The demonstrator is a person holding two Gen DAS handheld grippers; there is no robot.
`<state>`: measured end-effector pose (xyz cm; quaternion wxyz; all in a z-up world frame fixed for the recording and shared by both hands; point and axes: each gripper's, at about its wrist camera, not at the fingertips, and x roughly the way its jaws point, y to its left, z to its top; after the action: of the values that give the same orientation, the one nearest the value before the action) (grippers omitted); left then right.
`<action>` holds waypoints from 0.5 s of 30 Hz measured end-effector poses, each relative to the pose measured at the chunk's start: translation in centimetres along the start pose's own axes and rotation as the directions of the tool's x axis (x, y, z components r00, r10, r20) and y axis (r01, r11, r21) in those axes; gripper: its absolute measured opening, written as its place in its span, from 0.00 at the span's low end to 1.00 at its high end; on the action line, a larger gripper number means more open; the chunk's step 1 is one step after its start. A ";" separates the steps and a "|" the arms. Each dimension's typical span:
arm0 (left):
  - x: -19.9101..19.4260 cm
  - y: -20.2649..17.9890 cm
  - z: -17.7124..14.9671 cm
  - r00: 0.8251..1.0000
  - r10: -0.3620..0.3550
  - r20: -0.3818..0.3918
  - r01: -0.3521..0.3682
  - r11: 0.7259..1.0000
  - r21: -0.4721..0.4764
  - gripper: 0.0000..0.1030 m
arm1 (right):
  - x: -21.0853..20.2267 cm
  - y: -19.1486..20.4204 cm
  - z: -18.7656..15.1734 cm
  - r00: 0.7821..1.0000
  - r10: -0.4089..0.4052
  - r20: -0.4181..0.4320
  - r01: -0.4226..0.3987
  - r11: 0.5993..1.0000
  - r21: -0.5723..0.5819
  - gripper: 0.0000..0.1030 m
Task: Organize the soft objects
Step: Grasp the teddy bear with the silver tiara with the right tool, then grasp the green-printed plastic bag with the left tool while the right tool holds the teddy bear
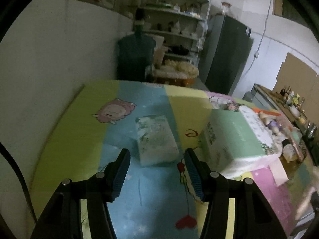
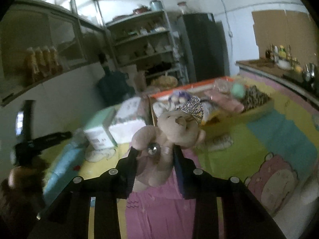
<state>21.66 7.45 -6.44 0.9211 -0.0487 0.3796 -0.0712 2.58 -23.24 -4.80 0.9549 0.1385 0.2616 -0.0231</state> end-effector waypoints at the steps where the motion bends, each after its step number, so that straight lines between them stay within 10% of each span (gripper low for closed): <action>1: 0.6 -0.1 0.3 1.000 -0.010 -0.011 0.010 1.000 0.001 0.55 | -0.1 0.0 0.1 1.000 0.002 0.009 -0.002 1.000 -0.006 0.34; 15: 6.3 -0.9 1.5 0.992 0.075 -0.103 -0.068 0.995 0.070 0.55 | 1.2 -0.5 1.5 0.998 0.050 0.038 -0.048 0.998 -0.045 0.34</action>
<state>27.08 5.53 -9.57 0.9027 -0.0006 0.4269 -0.0533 4.27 -24.15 -4.29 0.9629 0.1235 0.2399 0.0034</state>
